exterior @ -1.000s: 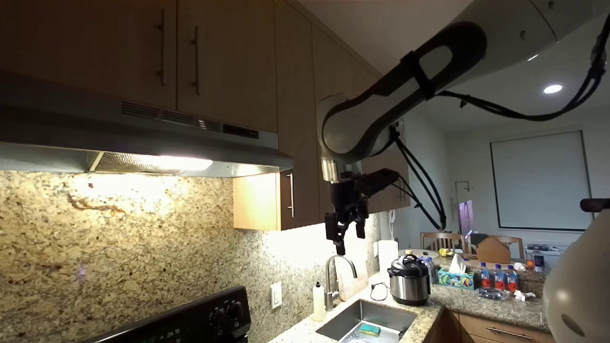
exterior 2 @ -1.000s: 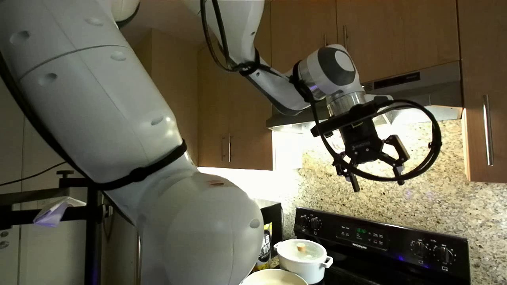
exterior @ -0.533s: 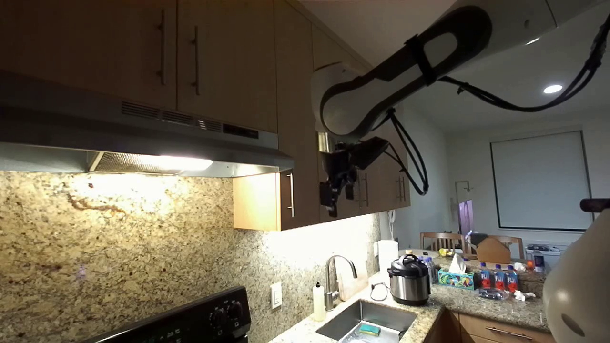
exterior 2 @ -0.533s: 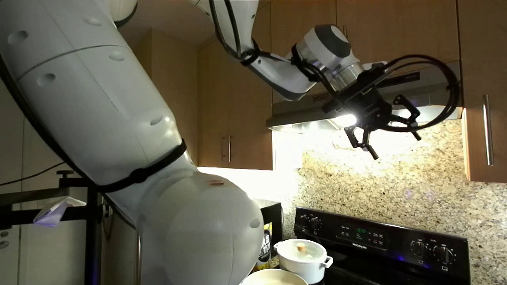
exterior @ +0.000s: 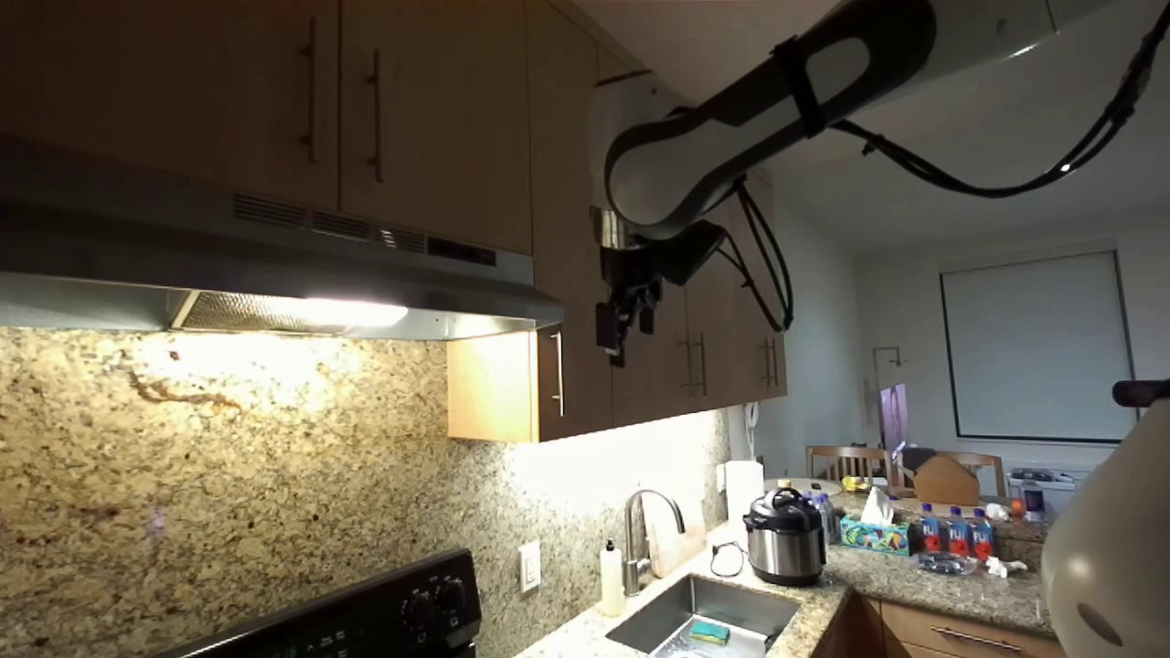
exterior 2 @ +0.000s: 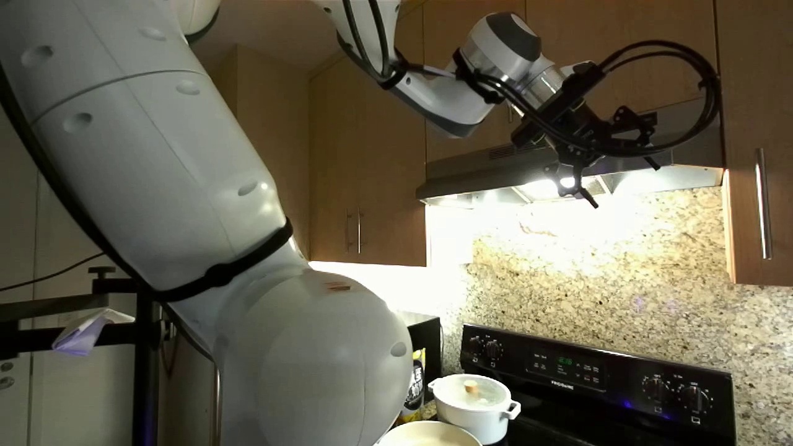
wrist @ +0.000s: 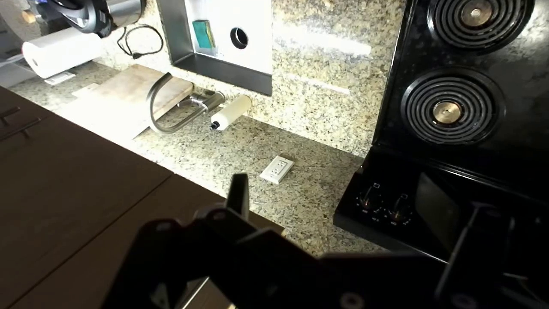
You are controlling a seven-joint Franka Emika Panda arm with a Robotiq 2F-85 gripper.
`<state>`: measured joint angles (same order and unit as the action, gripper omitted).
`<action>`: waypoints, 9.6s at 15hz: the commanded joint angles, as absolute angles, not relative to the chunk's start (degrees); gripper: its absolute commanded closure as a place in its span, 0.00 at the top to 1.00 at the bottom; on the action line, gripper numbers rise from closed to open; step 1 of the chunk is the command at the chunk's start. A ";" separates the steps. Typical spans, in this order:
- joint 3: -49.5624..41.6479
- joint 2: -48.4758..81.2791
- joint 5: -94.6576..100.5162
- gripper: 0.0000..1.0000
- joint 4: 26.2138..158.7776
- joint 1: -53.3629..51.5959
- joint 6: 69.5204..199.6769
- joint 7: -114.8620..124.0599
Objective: Switch off the light above the stove
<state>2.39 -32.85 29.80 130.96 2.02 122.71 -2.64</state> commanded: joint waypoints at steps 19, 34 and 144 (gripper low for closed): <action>-6.61 -24.01 6.70 1.00 122.38 -2.67 165.05 -3.47; -8.94 -21.19 2.74 1.00 118.98 -6.27 164.71 -6.60; -8.46 3.37 -26.11 1.00 86.51 -3.62 148.85 -27.67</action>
